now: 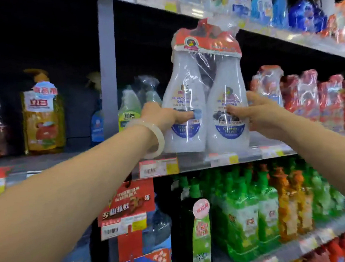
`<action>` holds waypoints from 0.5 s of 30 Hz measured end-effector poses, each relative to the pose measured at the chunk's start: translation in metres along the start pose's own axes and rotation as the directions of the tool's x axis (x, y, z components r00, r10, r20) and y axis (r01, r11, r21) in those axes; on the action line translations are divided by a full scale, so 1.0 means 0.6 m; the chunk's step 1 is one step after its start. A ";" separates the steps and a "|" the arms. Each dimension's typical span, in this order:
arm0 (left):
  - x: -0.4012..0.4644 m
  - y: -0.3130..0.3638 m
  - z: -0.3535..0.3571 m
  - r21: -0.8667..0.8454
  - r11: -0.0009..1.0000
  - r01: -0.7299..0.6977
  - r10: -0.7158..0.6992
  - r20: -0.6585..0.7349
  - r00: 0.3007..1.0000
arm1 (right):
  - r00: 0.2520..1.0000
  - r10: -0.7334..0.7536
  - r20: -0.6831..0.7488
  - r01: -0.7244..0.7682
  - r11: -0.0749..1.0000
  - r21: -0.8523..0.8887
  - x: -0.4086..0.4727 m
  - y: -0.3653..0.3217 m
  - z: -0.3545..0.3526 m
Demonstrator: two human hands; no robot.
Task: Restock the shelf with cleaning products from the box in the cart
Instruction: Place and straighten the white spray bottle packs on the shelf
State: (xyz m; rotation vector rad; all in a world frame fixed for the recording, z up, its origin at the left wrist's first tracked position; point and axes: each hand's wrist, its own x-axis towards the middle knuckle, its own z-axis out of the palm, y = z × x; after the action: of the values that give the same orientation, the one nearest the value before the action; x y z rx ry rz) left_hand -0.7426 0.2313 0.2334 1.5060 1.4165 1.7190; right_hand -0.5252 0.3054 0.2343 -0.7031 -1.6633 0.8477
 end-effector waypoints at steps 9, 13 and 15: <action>0.106 -0.050 0.093 0.114 0.993 0.035 -0.016 -0.164 0.986 | 0.992 -0.079 0.100 0.068 0.992 0.109 0.170 0.105 -0.029; 0.130 -0.075 0.127 0.216 0.976 0.029 0.014 -0.195 0.981 | 0.989 -0.077 0.125 0.060 0.989 0.137 0.201 0.165 -0.040; 0.146 -0.085 0.137 0.259 0.965 0.026 0.032 -0.217 0.976 | 0.988 -0.077 0.132 0.056 0.986 0.157 0.218 0.182 -0.046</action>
State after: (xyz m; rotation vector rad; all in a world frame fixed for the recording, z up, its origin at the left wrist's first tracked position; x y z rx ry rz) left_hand -0.7088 0.3564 0.2175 1.4825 1.8168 1.8027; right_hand -0.5260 0.4774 0.2207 -0.4897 -1.7136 0.9822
